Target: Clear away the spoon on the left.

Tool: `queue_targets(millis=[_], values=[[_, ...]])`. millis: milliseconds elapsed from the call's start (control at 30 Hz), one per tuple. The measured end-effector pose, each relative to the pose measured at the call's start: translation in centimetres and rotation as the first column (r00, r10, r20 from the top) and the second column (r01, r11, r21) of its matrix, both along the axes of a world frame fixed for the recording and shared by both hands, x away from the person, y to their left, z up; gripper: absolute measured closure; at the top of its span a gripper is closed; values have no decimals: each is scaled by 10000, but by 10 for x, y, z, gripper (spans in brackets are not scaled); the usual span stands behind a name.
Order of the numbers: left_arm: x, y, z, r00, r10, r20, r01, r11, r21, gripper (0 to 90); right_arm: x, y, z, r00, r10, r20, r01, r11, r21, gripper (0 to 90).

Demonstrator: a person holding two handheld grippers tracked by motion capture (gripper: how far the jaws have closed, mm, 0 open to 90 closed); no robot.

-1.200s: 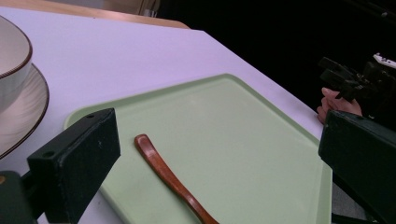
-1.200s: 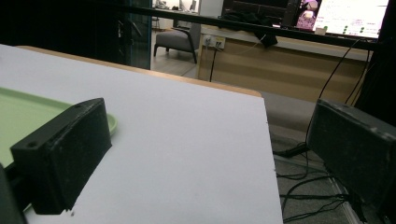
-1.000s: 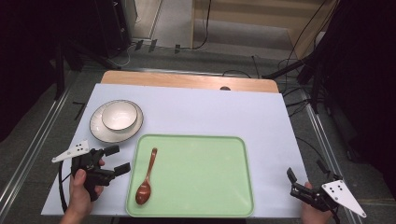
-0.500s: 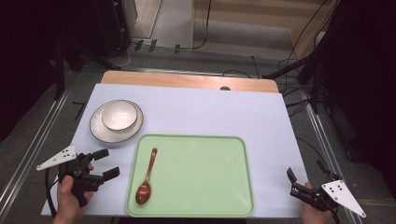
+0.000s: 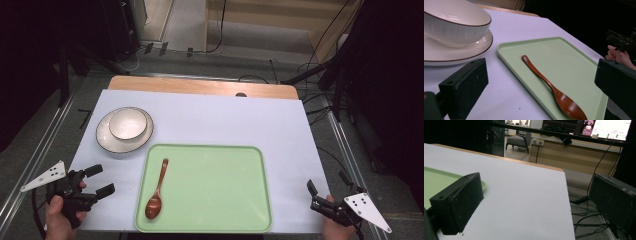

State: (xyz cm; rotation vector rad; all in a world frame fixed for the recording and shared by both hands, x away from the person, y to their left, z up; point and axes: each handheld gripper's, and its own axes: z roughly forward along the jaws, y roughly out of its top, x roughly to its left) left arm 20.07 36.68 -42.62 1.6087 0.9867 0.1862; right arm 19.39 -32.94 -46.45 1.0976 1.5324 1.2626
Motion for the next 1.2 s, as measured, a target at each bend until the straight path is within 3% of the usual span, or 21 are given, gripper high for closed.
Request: queue_targets(millis=[200, 433, 633, 967, 1200], values=[[-8, 14, -5, 9993, 374, -37, -372, 9988, 303, 0, 0, 0, 0, 10000, -10, 5, 10, 10000, 4, 0], [-16, 30, -7, 9968, 803, 9, -803, 9966, 211, 0, 0, 0, 0, 10000, -6, -20, 6, 10000, 10, 0], [-26, 41, -10, 9892, 1374, 509, -1416, 9857, 918, 0, 0, 0, 0, 10000, -8, 2, 8, 10000, 16, 0], [-34, 68, -15, 9766, 2104, 443, -2131, 9747, 674, 0, 0, -1, 0, 10000, -18, 2, 18, 10000, 55, 0], [-35, 72, -15, 9738, 2234, 416, -2255, 9727, 553, 0, 0, -1, 0, 10000, -15, 22, 15, 10000, 66, 0]])
